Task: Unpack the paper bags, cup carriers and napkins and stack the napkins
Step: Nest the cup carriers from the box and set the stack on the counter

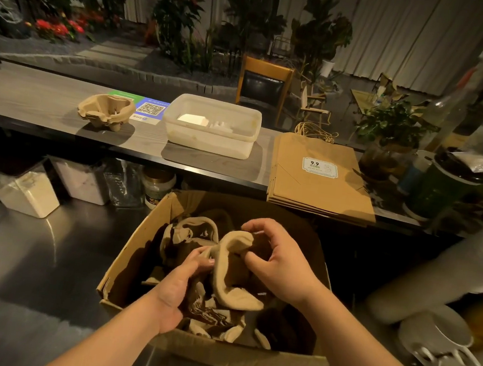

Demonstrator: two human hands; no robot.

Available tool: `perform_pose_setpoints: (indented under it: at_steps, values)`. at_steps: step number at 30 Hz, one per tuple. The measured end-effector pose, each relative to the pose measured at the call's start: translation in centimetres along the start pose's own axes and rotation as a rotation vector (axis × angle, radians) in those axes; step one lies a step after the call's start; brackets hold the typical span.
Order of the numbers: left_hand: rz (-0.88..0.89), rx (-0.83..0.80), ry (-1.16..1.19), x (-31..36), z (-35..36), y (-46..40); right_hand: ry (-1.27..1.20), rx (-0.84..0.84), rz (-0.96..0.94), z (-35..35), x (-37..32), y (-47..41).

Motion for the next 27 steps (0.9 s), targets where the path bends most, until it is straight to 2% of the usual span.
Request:
perform_pose_setpoints:
  at_steps: [3,5,10,16,27]
  values:
    - [0.024,-0.004,0.008,-0.1,0.0,0.0,0.108,-0.059,-0.012,0.1,-0.2,0.0]
    - [0.038,-0.006,0.002,-0.1,0.0,0.0,0.124,-0.041,-0.015,0.0,-0.1,0.0]
    - [0.065,-0.003,0.021,-0.2,-0.4,-0.6,-0.126,0.057,0.217,0.1,1.0,0.1]
    - [0.116,-0.01,0.082,-0.1,-0.5,-0.5,-0.309,0.174,0.47,0.9,1.8,1.0]
    - [0.141,-0.021,0.078,0.0,-0.7,-0.2,-0.242,0.142,0.451,3.4,2.2,2.3]
Point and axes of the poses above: each hand's wrist, its own y-axis away from the middle knuckle, its own z-axis out of the palm, x = y × z, the point moved 1 cm from there along -y, towards the middle knuckle, and after that the axes turned 11 degrees about x, right-handed, at the moved point
